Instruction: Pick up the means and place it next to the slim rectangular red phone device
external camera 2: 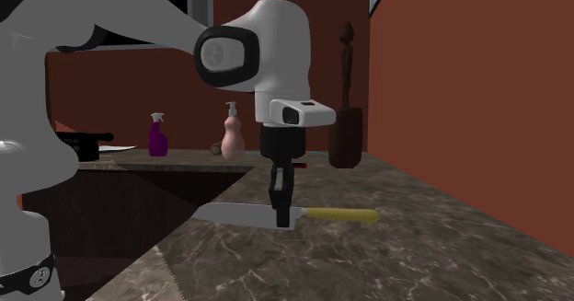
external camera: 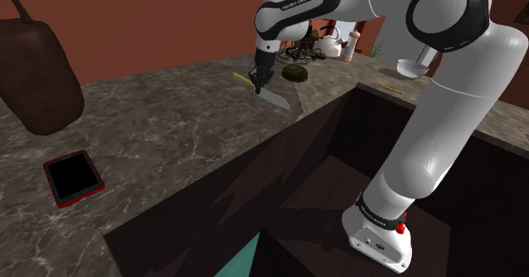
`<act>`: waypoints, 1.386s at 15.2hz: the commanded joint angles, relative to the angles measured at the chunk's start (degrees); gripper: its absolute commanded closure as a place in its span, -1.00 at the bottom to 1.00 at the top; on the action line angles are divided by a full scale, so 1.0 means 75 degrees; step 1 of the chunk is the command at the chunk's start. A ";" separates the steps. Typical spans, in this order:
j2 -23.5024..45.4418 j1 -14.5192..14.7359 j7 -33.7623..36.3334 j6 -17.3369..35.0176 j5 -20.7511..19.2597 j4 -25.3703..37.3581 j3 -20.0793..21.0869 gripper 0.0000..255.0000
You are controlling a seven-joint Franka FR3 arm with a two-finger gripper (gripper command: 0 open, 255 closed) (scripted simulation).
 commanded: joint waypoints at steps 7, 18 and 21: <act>-0.0127 -0.0001 0.0048 -0.0386 -0.0031 0.0258 -0.0003 1.00; -0.0349 -0.0007 0.0164 -0.1467 -0.0092 0.1122 -0.0012 1.00; -0.0377 -0.0010 0.0193 -0.1767 -0.0102 0.1397 -0.0014 1.00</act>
